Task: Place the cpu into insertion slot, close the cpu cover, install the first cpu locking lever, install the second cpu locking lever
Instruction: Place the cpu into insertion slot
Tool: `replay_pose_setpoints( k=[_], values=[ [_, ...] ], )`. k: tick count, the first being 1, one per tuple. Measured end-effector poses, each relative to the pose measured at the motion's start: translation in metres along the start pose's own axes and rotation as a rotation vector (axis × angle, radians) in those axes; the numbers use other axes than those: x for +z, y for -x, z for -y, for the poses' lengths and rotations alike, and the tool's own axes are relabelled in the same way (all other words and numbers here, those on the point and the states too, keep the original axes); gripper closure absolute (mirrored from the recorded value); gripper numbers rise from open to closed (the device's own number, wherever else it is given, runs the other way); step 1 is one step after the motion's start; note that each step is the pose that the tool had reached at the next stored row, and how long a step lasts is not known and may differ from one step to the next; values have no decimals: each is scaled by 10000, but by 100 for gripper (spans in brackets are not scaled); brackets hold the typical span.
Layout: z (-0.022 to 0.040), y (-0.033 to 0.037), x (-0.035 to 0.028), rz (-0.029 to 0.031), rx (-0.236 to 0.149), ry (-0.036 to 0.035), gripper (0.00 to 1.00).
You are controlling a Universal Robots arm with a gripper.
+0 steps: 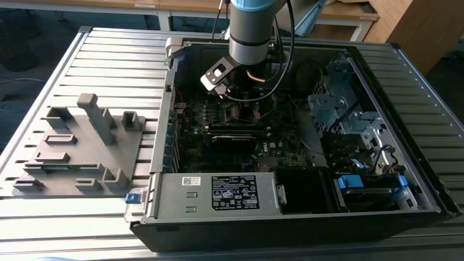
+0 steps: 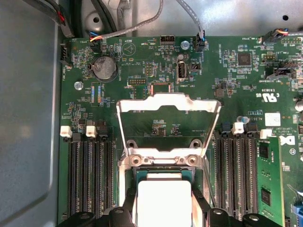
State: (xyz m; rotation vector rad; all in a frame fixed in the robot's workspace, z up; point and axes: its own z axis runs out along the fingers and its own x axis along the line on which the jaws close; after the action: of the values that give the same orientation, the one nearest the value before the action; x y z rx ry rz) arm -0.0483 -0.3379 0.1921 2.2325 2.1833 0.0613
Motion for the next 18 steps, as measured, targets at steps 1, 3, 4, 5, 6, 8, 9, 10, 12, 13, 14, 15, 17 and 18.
replay_pose_setpoints(
  k=[1,3,4,5,6,8,9,10,12,13,14,15,17,18],
  values=[
    [0,0,1,1,0,0,46],
    [0,0,5,1,1,-1,46],
    [1,1,9,3,1,-2,46],
    [1,1,11,5,1,-3,46],
    [1,1,12,5,1,-3,46],
    [1,1,14,2,1,-1,46],
    [1,0,14,1,1,-1,46],
    [1,0,14,1,1,0,46],
    [1,0,14,1,1,0,46],
    [1,0,15,1,1,0,46],
    [1,0,15,0,1,0,46],
    [1,0,15,0,1,0,46],
    [1,0,16,0,2,0,46],
    [0,-1,19,-12,3,5,45]
  ],
)
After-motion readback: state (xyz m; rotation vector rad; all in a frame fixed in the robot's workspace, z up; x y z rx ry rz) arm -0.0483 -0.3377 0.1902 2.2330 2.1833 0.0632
